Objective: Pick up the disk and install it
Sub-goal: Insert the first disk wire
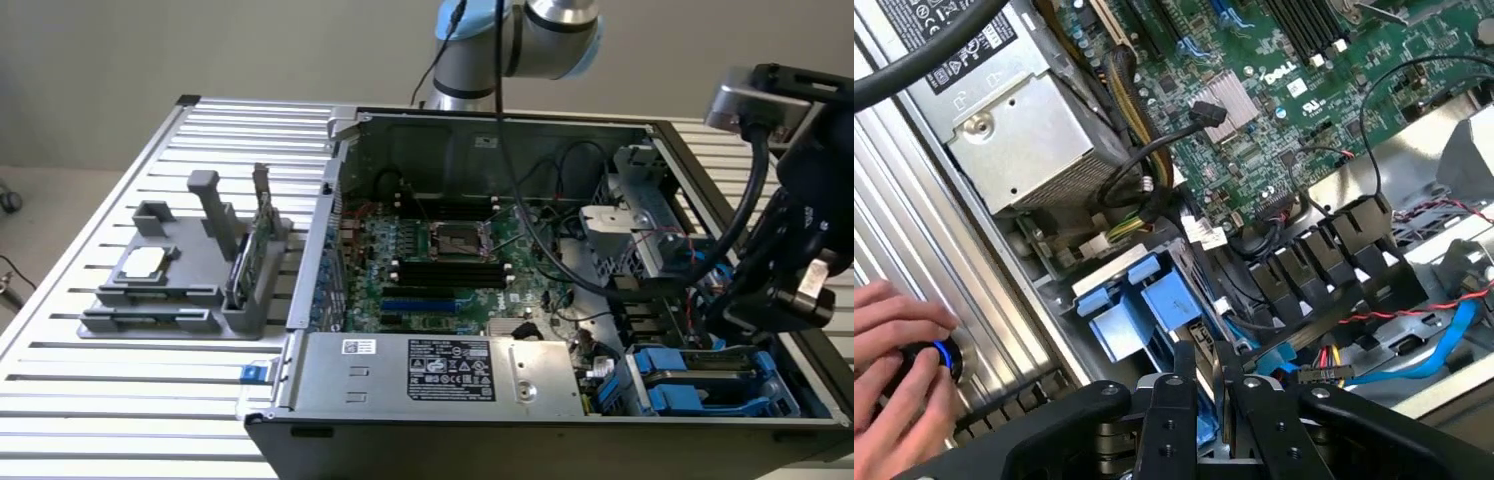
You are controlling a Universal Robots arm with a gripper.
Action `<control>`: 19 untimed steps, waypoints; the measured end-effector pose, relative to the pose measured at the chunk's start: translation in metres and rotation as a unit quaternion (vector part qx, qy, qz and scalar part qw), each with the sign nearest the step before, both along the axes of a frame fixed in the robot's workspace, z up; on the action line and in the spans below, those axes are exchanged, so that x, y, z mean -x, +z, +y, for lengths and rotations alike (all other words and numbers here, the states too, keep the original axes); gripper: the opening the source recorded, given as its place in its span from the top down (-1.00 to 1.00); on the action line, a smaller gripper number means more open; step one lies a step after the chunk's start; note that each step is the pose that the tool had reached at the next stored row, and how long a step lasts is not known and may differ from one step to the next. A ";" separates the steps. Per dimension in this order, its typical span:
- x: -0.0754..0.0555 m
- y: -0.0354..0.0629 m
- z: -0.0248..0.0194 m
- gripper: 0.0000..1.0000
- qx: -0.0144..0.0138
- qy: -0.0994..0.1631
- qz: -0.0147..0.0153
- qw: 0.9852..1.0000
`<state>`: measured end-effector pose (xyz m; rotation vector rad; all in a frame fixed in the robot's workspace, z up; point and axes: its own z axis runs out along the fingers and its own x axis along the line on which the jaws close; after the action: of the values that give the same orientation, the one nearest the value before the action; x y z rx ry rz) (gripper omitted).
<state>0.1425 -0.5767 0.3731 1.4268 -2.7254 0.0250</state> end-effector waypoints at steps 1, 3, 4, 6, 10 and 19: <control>0.000 0.0001 0.0000 0.56 0.000 -0.008 0.000 1.000; 0.000 0.0001 0.0000 0.56 0.000 -0.025 0.000 1.000; 0.000 0.0001 0.0000 0.56 0.000 -0.033 0.000 0.999; 0.000 0.0002 0.0000 0.56 0.000 -0.050 0.000 0.999; 0.000 0.0002 0.0000 0.56 0.000 -0.082 0.000 0.997; 0.000 0.0004 0.0000 0.56 0.000 -0.156 0.000 0.988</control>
<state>0.1425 -0.5767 0.3735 0.9850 -2.9126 0.0092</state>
